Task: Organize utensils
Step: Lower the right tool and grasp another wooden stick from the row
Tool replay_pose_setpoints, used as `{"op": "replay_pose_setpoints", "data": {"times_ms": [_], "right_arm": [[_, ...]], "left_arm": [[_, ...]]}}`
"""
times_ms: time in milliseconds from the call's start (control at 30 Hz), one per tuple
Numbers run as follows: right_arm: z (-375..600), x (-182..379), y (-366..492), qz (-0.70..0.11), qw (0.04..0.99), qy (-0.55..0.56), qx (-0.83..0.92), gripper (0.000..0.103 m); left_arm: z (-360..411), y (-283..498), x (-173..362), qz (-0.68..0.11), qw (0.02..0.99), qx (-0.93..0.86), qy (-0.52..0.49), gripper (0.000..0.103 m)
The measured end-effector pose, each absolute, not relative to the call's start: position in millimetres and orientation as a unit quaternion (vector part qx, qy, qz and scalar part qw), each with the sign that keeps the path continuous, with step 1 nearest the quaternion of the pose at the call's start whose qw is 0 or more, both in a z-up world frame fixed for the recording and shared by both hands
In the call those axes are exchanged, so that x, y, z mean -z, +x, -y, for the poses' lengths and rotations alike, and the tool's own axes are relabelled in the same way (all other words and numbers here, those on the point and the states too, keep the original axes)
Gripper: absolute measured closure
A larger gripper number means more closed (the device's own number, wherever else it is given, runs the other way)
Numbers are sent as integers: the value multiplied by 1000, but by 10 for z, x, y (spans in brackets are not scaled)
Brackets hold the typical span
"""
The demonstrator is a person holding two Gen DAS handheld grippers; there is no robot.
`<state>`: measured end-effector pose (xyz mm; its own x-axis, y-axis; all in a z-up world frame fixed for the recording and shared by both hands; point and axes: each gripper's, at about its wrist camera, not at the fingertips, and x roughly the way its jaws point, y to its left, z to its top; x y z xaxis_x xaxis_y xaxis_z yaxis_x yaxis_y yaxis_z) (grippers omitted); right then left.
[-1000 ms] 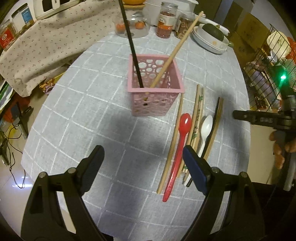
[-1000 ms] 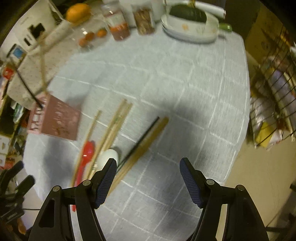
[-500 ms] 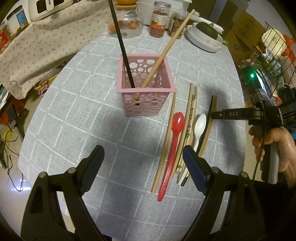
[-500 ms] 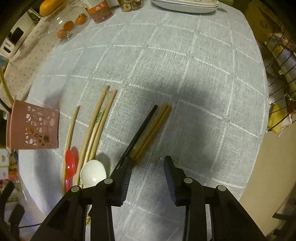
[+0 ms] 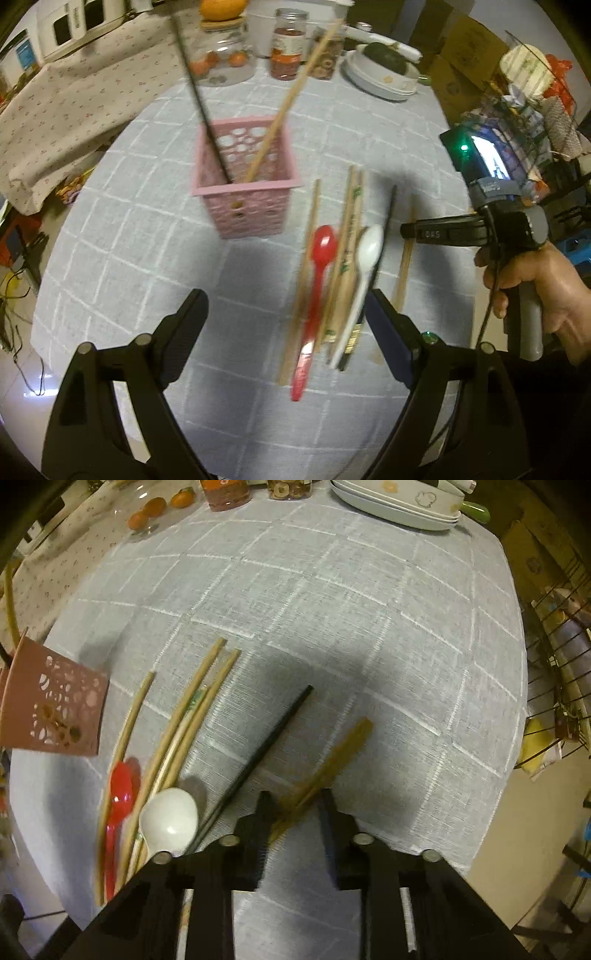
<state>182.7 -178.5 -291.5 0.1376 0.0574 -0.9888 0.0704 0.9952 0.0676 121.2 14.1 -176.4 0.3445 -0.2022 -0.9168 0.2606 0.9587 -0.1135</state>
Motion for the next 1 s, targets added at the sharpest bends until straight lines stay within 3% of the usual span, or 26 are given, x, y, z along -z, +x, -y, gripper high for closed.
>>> {"op": "replay_pose_setpoints", "data": {"times_ms": [133, 233, 333, 500, 600, 1000], "right_arm": [[2125, 2910, 1675, -657, 746, 110, -9, 94], [2420, 2868, 1541, -650, 745, 151, -11, 94], [2618, 2794, 1389, -640, 748, 173, -22, 94], [2715, 2654, 1306, -623, 757, 191, -46, 94], [2713, 2621, 1287, -621, 758, 193, -49, 94], [2779, 2669, 1368, -625, 752, 201, -63, 94]], "left_arm": [[109, 1204, 1734, -549, 818, 169, 38, 17], [341, 1221, 1748, -549, 812, 194, 46, 26], [594, 1243, 1795, -547, 806, 216, 58, 40], [969, 1377, 1987, -538, 800, 252, 81, 73], [1134, 1549, 2174, -547, 794, 254, 77, 80], [1456, 1869, 2665, -573, 782, 226, 96, 83]]}}
